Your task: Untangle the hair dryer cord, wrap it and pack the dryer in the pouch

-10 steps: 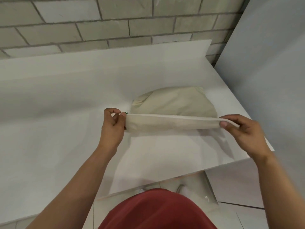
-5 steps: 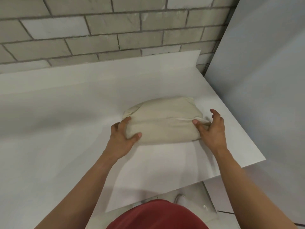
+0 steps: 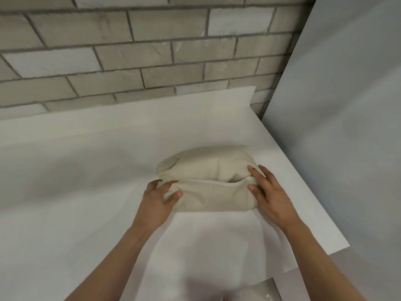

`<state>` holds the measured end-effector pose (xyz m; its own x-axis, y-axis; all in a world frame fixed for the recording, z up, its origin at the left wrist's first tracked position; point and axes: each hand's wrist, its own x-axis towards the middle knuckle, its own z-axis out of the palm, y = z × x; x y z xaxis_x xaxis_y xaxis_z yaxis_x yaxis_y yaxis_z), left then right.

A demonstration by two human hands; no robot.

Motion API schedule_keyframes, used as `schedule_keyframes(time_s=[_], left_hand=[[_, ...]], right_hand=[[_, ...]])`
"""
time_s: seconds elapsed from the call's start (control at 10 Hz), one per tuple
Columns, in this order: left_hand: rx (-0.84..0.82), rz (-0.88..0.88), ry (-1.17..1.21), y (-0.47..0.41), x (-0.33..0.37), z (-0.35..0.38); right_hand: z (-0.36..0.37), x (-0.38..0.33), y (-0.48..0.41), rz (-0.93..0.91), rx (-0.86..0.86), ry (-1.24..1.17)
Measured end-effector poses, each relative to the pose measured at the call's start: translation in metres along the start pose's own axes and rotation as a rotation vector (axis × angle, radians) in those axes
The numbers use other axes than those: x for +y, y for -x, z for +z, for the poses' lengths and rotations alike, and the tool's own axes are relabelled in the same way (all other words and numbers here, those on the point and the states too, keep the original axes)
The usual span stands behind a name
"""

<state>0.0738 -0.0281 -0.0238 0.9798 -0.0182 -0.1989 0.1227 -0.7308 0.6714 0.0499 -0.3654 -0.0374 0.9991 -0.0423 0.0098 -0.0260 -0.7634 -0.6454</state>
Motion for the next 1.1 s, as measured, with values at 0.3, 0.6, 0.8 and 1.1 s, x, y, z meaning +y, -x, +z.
schedule_keyframes(time_s=[0.3,0.6,0.8,1.1], left_hand=[[0.024,-0.036,-0.177,-0.089,0.02,0.012],[0.03,-0.092,-0.282,-0.194,0.013,0.002],[0.002,-0.121,-0.303,-0.208,0.038,-0.008],[0.094,-0.102,-0.404,-0.209,0.058,-0.027]], right_hand=[[-0.002,0.011,-0.112,0.033,0.08,0.144],[-0.012,0.005,-0.221,-0.009,-0.054,0.165],[-0.015,-0.006,-0.248,-0.018,-0.064,0.191],[-0.033,-0.024,-0.261,0.025,-0.168,0.342]])
